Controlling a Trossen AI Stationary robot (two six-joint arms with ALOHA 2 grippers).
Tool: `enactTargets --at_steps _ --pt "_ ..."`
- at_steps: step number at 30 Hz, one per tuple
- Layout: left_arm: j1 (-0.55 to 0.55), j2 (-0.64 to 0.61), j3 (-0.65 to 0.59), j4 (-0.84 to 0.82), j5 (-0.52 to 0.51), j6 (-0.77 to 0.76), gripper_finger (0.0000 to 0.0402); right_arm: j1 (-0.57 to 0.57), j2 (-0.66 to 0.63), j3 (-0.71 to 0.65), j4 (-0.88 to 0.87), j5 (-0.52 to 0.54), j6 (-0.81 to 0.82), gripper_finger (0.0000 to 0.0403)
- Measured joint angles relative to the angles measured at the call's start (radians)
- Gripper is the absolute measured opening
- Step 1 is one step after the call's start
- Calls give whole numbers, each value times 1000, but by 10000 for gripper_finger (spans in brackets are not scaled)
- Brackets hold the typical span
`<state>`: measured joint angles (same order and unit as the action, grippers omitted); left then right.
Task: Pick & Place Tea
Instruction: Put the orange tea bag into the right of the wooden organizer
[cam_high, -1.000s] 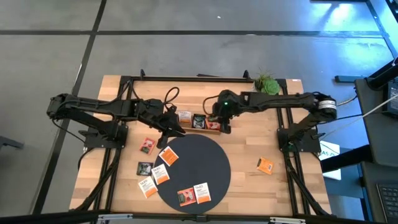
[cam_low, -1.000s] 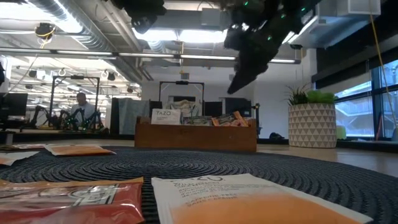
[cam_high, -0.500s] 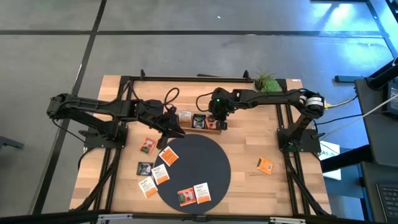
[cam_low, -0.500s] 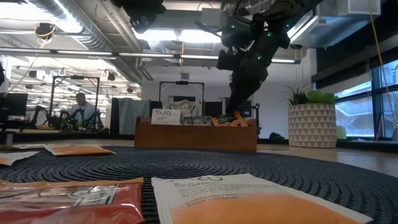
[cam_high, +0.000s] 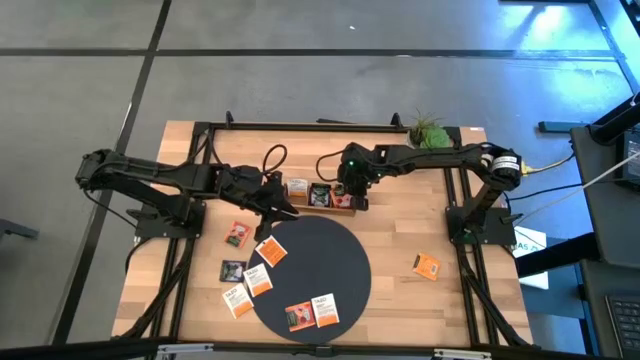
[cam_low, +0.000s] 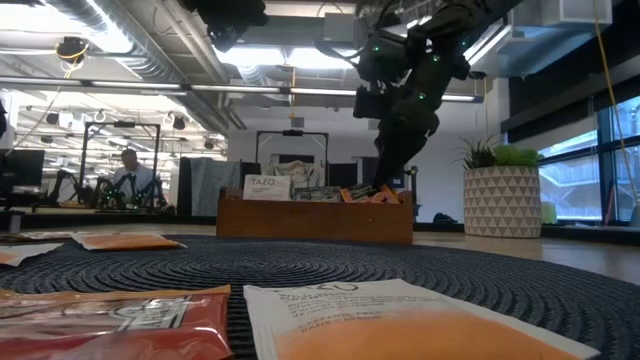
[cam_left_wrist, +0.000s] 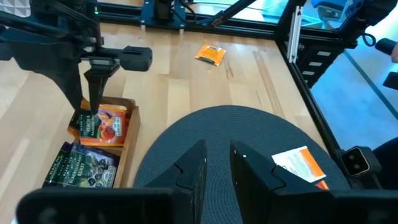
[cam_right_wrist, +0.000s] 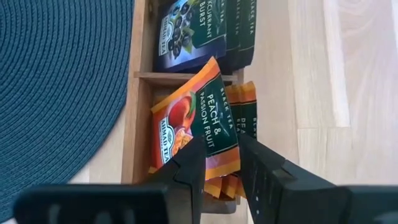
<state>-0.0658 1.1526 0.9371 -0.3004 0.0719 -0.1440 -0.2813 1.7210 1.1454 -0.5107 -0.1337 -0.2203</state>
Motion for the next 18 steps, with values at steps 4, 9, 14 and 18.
enactTargets --at_steps 4,9,14,18 --pt "0 0 0 0 0 0 70 0 0 0 4 0 1 73" --pt "0 0 0 0 0 0 67 0 0 0 4 -1 2 28" --pt "0 0 0 0 -1 0 66 0 0 0 4 -26 6 7" --pt "0 0 0 0 -1 0 70 -2 0 0 4 -26 55 8"
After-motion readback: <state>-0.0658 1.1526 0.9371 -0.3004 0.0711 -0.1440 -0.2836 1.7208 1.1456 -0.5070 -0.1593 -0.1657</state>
